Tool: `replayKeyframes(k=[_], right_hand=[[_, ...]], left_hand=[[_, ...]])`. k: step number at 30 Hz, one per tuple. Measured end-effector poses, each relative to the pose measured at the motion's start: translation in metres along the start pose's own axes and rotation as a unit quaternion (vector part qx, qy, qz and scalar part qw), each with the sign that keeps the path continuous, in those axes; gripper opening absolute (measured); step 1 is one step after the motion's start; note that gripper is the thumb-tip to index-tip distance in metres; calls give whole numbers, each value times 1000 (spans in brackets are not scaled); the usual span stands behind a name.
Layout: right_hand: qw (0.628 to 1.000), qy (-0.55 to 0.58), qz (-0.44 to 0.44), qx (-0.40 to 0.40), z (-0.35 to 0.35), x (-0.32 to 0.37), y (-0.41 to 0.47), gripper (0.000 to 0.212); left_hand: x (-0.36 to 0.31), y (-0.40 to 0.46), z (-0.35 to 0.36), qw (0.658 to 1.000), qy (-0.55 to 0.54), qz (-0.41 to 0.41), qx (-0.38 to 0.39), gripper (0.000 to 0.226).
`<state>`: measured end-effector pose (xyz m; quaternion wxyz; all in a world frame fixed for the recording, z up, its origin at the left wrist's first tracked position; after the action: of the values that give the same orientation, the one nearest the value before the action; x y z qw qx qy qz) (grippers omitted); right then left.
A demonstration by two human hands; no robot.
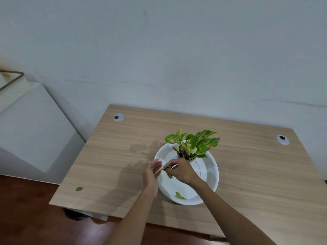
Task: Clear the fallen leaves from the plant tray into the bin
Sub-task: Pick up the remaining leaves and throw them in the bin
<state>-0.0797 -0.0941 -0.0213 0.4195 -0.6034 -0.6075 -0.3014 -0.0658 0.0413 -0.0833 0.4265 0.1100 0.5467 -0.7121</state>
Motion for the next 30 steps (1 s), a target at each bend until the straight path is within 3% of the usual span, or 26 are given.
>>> replayKeyframes(k=[2,4,8,14,26,30], right_hand=[[999,-12,-29,13,2,14,6,17],[998,-30,-53,32,6,23,9,22],[985,-127,-84,88,9,27,8,26],[950,-226,-115,180,5,33,4,49],[896,-362,-193,168,-7,34,-3,57],[914,-332,-208,108,-16,29,-9,44]], left_hand=[[3,0,10,987,-105,-98,76,49],[6,-2,14,968,-171,-140,116,50],[13,-4,19,947,-225,-170,157,49],[19,3,21,941,-232,-188,161,44],[21,-2,13,924,-264,-217,172,34],[18,0,5,920,-269,-216,187,37]])
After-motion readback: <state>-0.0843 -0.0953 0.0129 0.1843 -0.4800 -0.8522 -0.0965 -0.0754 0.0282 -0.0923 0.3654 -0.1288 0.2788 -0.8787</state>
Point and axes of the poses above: each hand's wrist, its own y-axis towards the middle knuckle, its own z-axis out of the palm, x = y × z, the point moved 3 cm from there along y, towards the middle knuckle, and after that the axes turned 9 degrees about -z, right-handed, at the moved point
